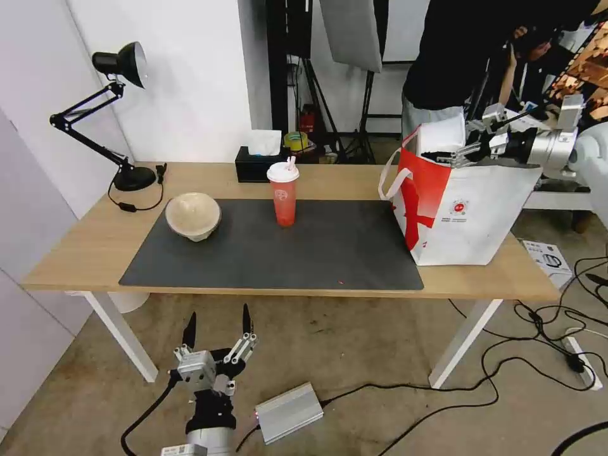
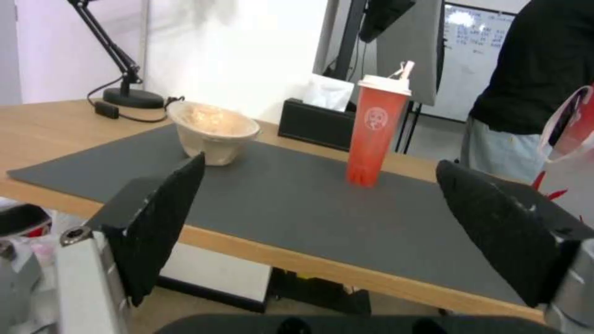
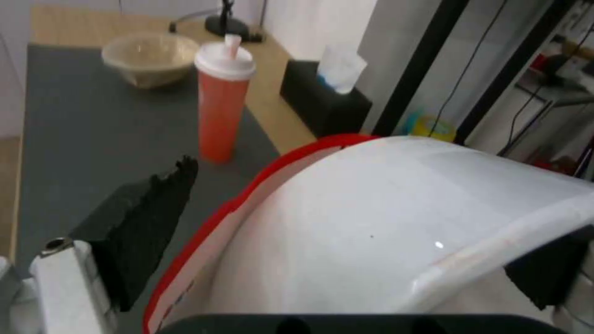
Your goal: Pick up the trash from the table and place it into the takeout bag.
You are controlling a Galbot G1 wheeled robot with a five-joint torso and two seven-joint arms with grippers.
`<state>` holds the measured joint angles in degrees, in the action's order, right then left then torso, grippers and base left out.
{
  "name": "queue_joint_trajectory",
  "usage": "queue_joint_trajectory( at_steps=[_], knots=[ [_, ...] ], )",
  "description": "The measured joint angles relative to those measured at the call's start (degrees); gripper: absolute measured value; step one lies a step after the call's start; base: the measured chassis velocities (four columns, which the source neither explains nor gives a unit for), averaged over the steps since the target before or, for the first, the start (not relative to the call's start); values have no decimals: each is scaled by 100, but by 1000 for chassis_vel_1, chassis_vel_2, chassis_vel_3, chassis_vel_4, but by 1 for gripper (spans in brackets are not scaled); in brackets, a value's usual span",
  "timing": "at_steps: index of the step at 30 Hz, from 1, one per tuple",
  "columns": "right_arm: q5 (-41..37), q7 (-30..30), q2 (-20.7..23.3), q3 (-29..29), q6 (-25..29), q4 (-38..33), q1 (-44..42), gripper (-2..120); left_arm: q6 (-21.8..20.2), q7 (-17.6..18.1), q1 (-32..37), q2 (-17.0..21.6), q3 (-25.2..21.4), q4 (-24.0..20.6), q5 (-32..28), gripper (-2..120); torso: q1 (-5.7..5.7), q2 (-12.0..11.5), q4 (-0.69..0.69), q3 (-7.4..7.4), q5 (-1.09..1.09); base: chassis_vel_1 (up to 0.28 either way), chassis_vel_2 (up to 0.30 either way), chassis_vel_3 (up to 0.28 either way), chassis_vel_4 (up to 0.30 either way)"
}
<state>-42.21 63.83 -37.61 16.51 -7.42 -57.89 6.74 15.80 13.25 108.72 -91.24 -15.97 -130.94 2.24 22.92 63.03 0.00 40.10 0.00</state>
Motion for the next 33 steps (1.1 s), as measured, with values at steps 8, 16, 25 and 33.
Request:
queue_joint_trajectory(
  at_steps=[8, 16, 25, 33],
  knots=[
    [288, 118, 32, 138, 93, 90, 168, 100, 5, -1, 21, 0, -10, -51, 22, 100, 0, 0, 0, 0, 0, 0, 0, 0, 0],
    [440, 206, 68, 360, 114, 113, 466, 100, 13, -2, 37, -1, -10, -79, 38, 100, 0, 0, 0, 0, 0, 0, 0, 0, 0],
    [707, 311, 62, 785, 196, 250, 906, 100, 36, -2, 58, -1, -7, -100, 44, 100, 0, 0, 0, 0, 0, 0, 0, 0, 0],
    [951, 387, 19, 978, 317, 379, 1169, 100, 39, -2, 67, -1, -8, -123, 47, 100, 0, 0, 0, 0, 1, 0, 0, 0, 0]
  ],
)
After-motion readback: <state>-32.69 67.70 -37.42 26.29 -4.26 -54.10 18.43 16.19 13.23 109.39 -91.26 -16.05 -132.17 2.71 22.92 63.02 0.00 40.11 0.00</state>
